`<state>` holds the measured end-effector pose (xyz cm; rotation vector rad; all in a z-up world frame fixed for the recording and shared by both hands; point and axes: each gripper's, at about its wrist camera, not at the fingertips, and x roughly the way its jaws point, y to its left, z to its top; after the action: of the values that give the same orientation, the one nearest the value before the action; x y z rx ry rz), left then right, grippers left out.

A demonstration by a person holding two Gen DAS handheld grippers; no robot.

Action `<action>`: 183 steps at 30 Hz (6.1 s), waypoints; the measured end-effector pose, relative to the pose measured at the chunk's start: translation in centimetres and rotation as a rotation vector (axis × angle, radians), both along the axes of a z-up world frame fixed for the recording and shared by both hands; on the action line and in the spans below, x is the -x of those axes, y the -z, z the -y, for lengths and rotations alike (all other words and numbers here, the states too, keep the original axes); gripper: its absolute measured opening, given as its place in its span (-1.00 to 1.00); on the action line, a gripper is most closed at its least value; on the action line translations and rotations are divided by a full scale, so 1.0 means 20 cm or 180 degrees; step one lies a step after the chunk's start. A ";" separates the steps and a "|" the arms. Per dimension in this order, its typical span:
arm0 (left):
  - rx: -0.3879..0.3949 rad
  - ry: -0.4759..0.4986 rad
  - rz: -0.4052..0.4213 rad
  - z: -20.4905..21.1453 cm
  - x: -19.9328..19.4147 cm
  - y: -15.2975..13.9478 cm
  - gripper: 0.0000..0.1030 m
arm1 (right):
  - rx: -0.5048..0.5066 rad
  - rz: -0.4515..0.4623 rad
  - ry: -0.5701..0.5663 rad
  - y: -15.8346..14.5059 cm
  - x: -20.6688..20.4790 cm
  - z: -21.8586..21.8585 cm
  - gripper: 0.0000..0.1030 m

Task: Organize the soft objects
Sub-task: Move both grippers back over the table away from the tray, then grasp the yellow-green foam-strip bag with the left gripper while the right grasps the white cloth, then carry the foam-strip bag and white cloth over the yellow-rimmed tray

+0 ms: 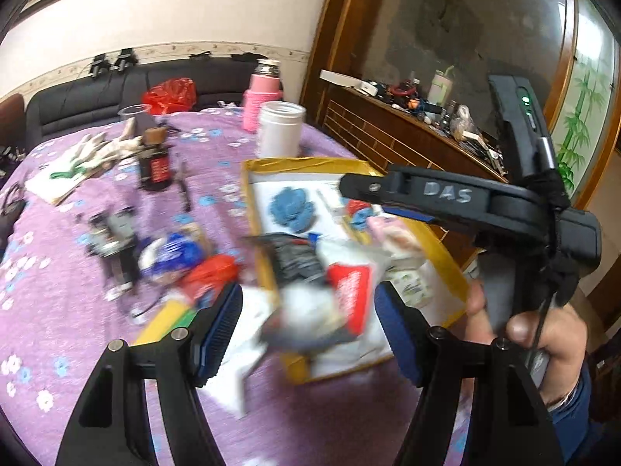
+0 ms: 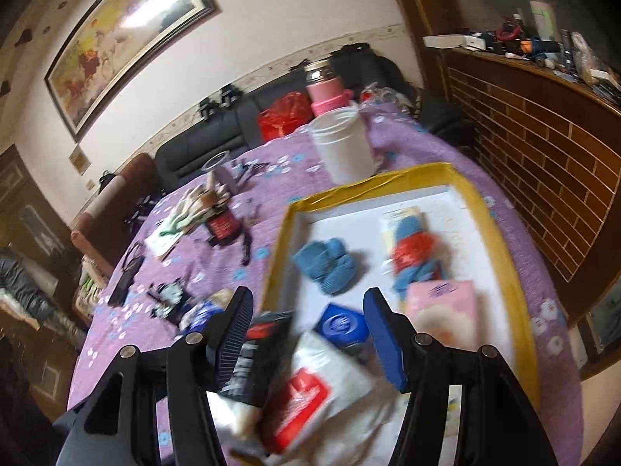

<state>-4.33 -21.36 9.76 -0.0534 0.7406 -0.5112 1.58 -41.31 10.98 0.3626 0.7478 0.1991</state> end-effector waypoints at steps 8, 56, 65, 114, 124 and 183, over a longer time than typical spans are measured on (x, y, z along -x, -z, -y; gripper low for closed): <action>0.0093 -0.0392 -0.0208 -0.45 0.00 0.14 0.35 | 0.0068 0.0003 -0.0333 0.00 0.01 -0.28 0.23; 0.0744 -0.1178 -0.0253 -1.00 -0.03 0.32 0.35 | 0.0642 -0.0832 -0.1141 0.25 -0.13 -0.81 0.37; 0.0730 -0.1147 -0.0289 -0.99 -0.04 0.33 0.35 | 0.0474 -0.0763 -0.0718 0.15 0.01 -0.44 0.36; -0.0562 -0.0447 -0.0556 -0.86 0.19 0.38 0.24 | 0.0774 -0.0343 -0.1440 0.33 0.23 -0.91 -0.83; -0.0716 -0.0650 -0.0500 -0.85 0.14 0.43 -0.20 | 0.1025 -0.0168 -0.1520 0.28 0.30 -0.89 0.18; -0.0078 -0.0697 0.0068 -0.79 0.20 0.14 -0.21 | 0.0521 0.0398 -0.0342 0.22 0.37 -0.59 -0.76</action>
<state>-8.38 -5.49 6.89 -0.1048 0.7104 -0.2934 -5.90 -29.54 6.52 0.1530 0.6554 0.2576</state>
